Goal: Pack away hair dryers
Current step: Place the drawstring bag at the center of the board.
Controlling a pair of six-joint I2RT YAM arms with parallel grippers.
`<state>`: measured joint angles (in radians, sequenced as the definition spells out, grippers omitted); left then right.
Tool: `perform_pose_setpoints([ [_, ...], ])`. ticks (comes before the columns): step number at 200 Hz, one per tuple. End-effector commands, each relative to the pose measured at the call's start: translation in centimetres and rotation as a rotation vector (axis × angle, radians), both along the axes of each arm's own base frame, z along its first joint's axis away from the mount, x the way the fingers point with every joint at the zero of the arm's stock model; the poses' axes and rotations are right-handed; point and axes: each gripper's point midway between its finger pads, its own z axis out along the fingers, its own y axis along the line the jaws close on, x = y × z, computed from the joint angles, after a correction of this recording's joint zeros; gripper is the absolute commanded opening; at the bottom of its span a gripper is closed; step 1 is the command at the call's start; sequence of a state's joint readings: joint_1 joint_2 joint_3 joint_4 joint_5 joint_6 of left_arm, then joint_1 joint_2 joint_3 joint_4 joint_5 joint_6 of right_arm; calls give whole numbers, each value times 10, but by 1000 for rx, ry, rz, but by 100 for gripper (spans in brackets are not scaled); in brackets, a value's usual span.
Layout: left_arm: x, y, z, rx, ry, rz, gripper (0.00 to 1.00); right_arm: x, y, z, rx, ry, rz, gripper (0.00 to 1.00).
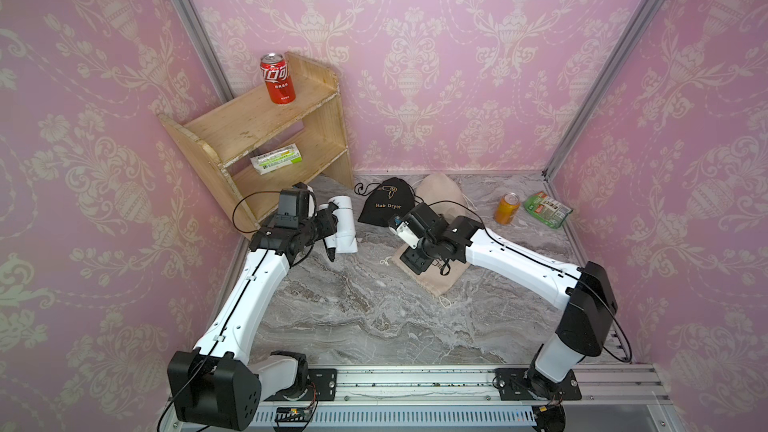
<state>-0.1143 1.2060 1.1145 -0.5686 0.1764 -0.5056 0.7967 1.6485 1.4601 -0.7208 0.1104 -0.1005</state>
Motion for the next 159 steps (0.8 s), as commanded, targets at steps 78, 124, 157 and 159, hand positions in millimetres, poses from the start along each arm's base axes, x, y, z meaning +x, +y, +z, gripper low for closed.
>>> perform_pose_setpoints([
  [78,-19,-13,-6,-81,9,-55,6,-28,-31,-85,52,231,-144,67],
  [124,-32,-21,-24,-133,61,-74,8,-35,-28,-118,18,291,-138,65],
  [157,-35,-24,-34,-149,80,-77,9,-34,-22,-136,-25,323,-114,62],
  [159,-35,-24,-33,-149,80,-77,9,-31,-19,-133,-17,316,-111,62],
])
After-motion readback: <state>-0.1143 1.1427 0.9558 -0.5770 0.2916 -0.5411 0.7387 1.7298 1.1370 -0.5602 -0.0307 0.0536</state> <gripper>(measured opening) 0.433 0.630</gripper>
